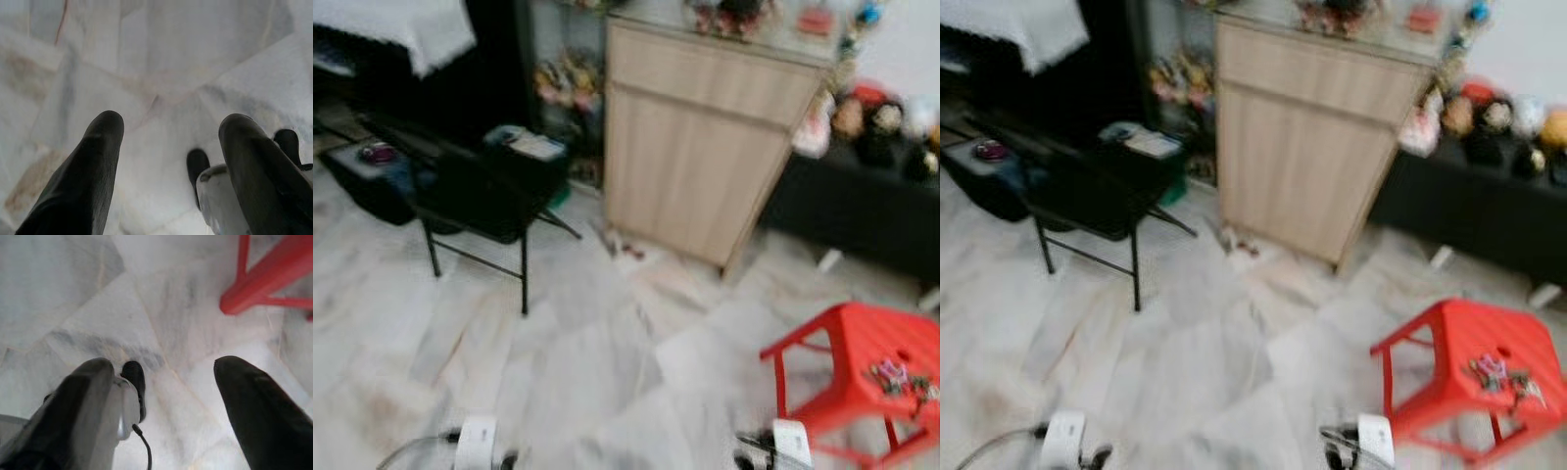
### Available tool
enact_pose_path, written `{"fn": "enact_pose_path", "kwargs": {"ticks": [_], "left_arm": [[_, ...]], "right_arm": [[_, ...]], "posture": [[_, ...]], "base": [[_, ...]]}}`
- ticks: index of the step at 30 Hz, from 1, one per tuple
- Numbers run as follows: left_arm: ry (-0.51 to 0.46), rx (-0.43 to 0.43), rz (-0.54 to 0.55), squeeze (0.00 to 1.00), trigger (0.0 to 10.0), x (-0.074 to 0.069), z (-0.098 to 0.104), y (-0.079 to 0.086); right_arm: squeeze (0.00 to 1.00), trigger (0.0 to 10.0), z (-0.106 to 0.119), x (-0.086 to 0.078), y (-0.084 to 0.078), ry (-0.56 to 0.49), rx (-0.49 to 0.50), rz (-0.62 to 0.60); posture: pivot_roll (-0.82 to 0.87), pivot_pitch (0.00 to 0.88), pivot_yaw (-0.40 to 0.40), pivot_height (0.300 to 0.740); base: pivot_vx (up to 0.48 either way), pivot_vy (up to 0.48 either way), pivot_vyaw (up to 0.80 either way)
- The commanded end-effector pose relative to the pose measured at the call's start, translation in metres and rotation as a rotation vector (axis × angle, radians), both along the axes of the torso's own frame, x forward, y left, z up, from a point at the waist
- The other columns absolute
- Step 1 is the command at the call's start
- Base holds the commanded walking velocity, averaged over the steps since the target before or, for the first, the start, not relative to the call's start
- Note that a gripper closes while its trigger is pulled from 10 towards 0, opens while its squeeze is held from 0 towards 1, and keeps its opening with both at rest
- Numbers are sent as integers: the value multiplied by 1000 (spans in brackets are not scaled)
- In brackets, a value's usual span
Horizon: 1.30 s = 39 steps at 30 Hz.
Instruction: Hang keys on a hook
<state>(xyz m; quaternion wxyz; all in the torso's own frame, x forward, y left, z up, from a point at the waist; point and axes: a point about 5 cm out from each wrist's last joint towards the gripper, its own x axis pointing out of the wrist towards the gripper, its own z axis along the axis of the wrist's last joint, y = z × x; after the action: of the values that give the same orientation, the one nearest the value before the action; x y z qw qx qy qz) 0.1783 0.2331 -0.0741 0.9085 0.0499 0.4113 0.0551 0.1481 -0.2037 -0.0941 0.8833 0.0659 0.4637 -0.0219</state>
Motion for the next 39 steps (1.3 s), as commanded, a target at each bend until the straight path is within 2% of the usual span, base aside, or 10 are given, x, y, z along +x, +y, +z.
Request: {"fn": "enact_pose_path", "kwargs": {"ticks": [1, 15, 16, 17, 26, 35, 39], "left_arm": [[32, 1, -3, 0, 10000, -7, -4, 0], [31, 1, -5, 0, 10000, -7, -4, 0], [31, 1, -4, 0, 10000, -6, -4, 0], [30, 1, -4, 0, 10000, -6, -4, 0], [29, 5, -12, 0, 10000, -5, -3, -1], [23, 25, -17, 0, 10000, 1, 0, 3], [15, 33, 8, 0, 10000, 6, 3, 5]], "right_arm": [[1000, 10000, 0, 1, 1, -1, 7, -4], [1000, 10000, 1, 2, 0, -7, -9, -18], [118, 10000, 1, 3, 0, -7, -8, -14], [0, 10000, 1, 3, 0, -9, -8, -11], [0, 10000, 2, 5, 0, -28, -2, -24], [0, 10000, 3, 10, 6, -29, 4, -44], [0, 10000, 4, 16, 11, -32, 12, -43]], "posture": [[47, 75, -40, 740], [47, 73, -39, 740], [49, 74, -40, 740], [49, 74, -40, 740], [48, 69, -39, 740], [61, 28, -23, 740], [85, 0, -18, 740]], "base": [[0, 0, -681], [0, 0, -682], [0, 0, -638], [0, 0, -600], [0, 0, -67], [0, 0, 0], [0, 0, -695]]}}
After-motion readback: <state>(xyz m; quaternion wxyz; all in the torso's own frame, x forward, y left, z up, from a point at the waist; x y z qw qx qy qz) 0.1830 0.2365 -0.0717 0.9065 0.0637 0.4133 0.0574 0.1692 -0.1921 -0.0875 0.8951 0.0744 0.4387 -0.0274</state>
